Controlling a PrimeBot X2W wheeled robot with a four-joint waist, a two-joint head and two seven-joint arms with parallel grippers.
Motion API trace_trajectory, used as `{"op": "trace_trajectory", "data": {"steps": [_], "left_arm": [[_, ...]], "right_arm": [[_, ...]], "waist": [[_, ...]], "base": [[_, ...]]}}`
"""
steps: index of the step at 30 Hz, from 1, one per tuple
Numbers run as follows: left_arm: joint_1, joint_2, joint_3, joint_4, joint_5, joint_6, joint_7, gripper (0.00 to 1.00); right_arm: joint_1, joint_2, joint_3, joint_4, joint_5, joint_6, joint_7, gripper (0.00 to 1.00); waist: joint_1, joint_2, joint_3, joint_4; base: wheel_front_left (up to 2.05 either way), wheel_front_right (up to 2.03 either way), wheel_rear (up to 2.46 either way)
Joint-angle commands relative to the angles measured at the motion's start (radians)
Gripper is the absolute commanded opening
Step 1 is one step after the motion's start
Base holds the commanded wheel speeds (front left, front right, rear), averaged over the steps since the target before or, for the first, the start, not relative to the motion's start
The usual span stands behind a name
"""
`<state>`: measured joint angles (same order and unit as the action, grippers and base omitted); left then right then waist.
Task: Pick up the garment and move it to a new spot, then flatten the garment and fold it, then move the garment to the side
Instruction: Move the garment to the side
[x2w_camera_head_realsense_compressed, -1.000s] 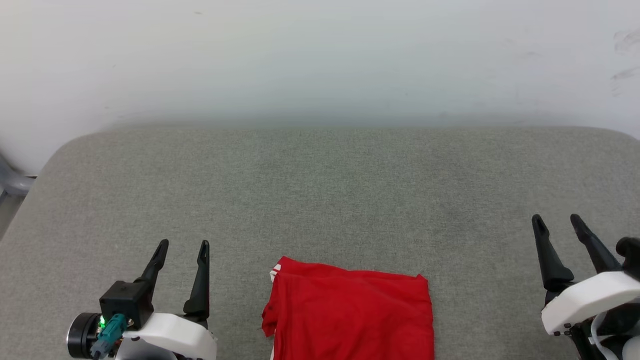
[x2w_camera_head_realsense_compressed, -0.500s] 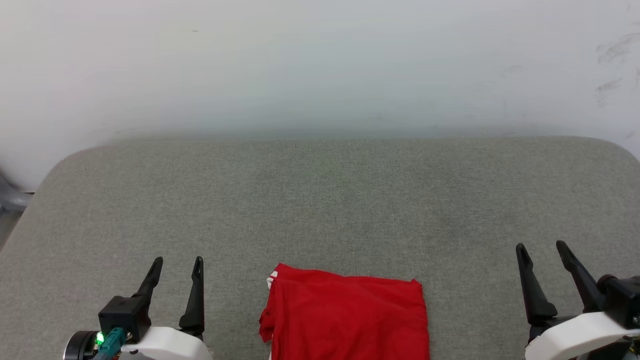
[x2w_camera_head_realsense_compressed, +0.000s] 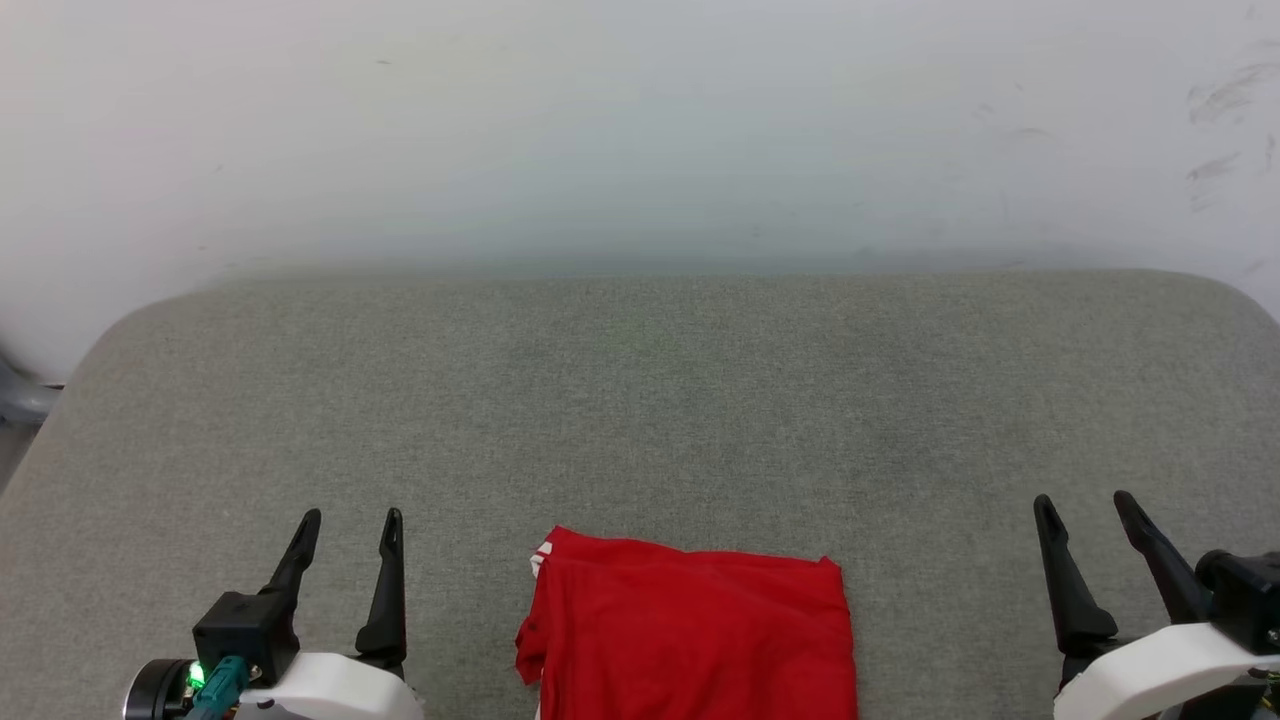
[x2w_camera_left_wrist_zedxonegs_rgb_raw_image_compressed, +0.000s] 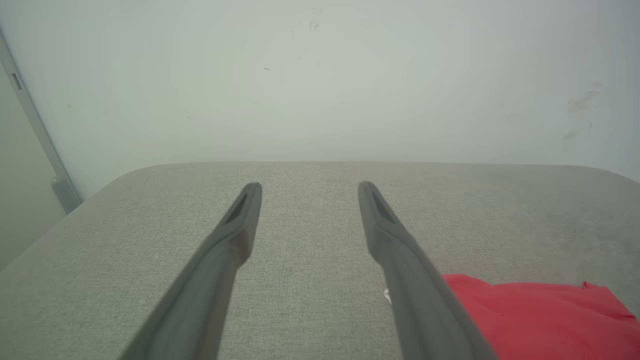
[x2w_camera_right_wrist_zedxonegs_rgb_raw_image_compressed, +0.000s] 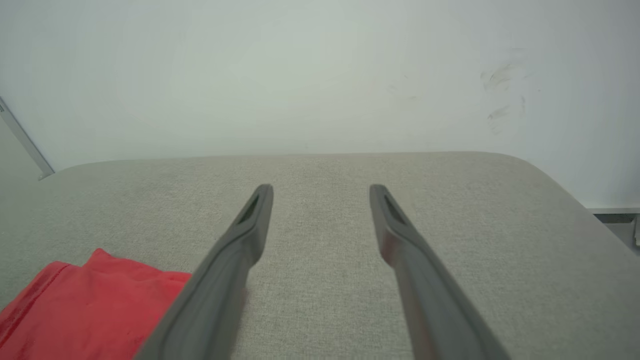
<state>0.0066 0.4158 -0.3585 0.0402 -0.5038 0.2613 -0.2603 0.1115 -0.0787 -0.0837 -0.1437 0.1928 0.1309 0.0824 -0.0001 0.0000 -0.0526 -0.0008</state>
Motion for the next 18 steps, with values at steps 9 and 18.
{"op": "trace_trajectory", "data": {"steps": [9, 18], "left_arm": [[-0.029, -0.026, 0.023, -0.012, 0.037, -0.026, -0.007, 1.0], [-0.1, -0.059, 0.03, -0.04, 0.081, -0.07, -0.006, 1.0]], "right_arm": [[0.012, -0.052, -0.067, 0.063, 0.1, 0.0, 0.168, 1.0], [-0.034, -0.085, -0.045, 0.151, 0.285, 0.0, 0.441, 1.0]], "waist": [[0.0001, 0.0, 0.031, 0.039], [0.0001, 0.0, 0.149, 0.118]], "base": [[0.0, 0.0, 0.0], [0.0, 0.0, 0.0]]}}
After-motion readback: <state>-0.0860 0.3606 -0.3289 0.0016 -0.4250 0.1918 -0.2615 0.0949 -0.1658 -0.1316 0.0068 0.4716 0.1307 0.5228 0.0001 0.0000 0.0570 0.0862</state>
